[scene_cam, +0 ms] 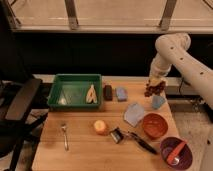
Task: Place grapes in plastic cup
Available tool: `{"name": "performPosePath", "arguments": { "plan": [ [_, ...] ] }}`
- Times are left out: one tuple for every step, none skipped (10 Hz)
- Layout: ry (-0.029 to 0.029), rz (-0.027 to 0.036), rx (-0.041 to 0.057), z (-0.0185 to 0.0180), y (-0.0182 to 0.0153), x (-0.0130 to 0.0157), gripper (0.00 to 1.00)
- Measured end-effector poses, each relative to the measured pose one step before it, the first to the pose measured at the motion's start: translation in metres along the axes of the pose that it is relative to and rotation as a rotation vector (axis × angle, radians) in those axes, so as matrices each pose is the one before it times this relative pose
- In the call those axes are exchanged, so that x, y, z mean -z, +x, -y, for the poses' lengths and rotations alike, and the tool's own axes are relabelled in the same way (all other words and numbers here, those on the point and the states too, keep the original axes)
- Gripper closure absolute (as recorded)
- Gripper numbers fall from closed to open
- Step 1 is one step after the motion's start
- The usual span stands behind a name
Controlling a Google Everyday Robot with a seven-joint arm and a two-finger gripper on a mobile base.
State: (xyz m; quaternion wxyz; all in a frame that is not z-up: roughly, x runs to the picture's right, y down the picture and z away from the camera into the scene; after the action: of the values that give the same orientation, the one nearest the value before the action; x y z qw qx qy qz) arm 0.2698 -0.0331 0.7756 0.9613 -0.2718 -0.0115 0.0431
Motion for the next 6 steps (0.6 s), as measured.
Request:
{"name": "performPosePath", "arguments": {
  "plan": [
    [-0.00536,0.00450,-0.01457,0.00152,0.00409,-0.00103,1.00],
    [-0.00809,-0.01083,-0.02313,0.00224,0.01597,-0.00185,1.00],
    [-0.00652,-0.00676,-0.02285,0.00254,0.01690,-0.00174,1.00],
    [-0.00813,-0.00235,-0.02658,0.00388,0.01619,-0.00342,1.00],
    [-0.00324,0.00164,-0.01544,0.00310,0.00675,-0.00298,1.00],
    [-0.01267,0.00600,-0.01995,0.00137,0.00642,-0.00532,1.00]
  ]
}}
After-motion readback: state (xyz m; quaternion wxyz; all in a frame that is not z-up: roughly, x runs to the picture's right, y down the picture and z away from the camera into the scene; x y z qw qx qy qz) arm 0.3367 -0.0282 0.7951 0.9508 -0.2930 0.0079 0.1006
